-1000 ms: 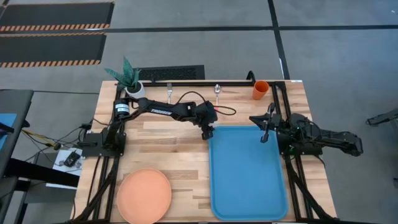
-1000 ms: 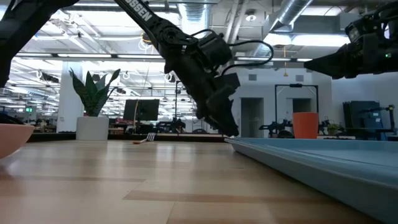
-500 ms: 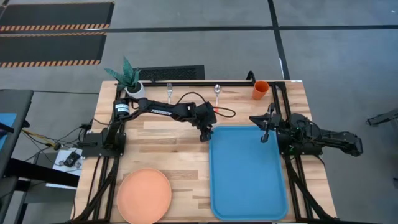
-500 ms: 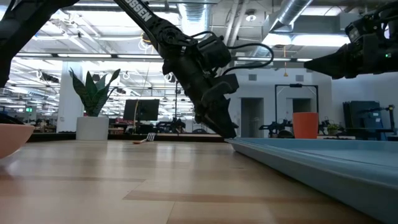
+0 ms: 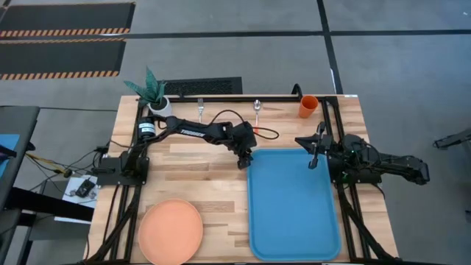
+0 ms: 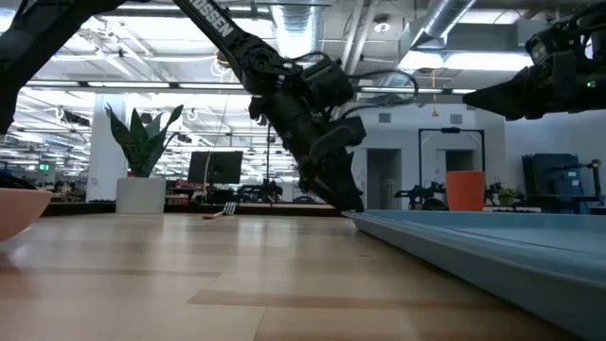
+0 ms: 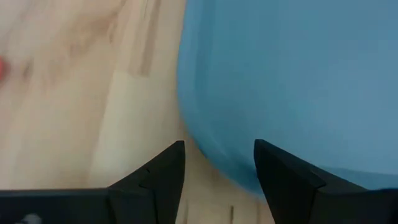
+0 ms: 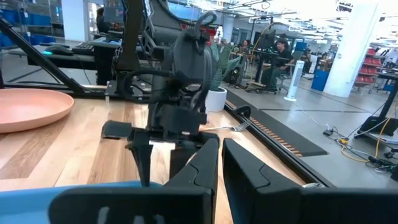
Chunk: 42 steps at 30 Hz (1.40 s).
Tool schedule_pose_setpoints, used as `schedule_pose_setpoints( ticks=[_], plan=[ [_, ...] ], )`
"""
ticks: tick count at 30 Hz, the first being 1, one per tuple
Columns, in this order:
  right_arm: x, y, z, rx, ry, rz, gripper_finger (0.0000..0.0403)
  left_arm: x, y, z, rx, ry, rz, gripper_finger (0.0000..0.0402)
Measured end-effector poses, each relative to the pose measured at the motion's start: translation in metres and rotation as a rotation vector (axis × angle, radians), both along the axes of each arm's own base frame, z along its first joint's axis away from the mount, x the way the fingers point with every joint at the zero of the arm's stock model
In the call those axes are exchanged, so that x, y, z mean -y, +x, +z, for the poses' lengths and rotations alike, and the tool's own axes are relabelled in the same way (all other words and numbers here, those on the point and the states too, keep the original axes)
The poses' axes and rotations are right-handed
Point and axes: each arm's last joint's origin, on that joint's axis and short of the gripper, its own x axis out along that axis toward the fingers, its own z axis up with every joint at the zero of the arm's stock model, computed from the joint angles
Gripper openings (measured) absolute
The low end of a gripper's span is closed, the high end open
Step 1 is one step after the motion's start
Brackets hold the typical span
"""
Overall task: Pick and place plate/cup/fork/spoon on tray
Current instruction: Move the blue serving tray to the center of the table
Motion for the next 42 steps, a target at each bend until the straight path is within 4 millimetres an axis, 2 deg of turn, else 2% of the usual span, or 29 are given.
schedule_pose_setpoints(
  ticks=[5,10,19,28,42],
  plan=[
    [0.0,0.0,0.0,0.0,0.0,-0.001,0.0048,-0.001,0.005,-0.012,0.01,-0.009,0.026,0.0189],
    [0.0,0.0,0.0,0.0,0.0,-0.001,0.0048,-0.002,0.006,-0.013,0.023,-0.007,0.019,0.0182],
    [0.0,0.0,0.0,0.0,0.0,-0.001,0.0048,-0.004,0.006,-0.013,0.031,0.017,-0.006,0.011],
    [0.0,0.0,0.0,0.0,0.0,0.0,0.0048,-0.018,0.003,-0.013,0.031,0.027,0.009,0.0054],
    [0.0,0.0,0.0,0.0,0.0,0.0,0.0048,-0.033,0.005,-0.006,0.072,0.032,0.056,0.0046]
  ],
)
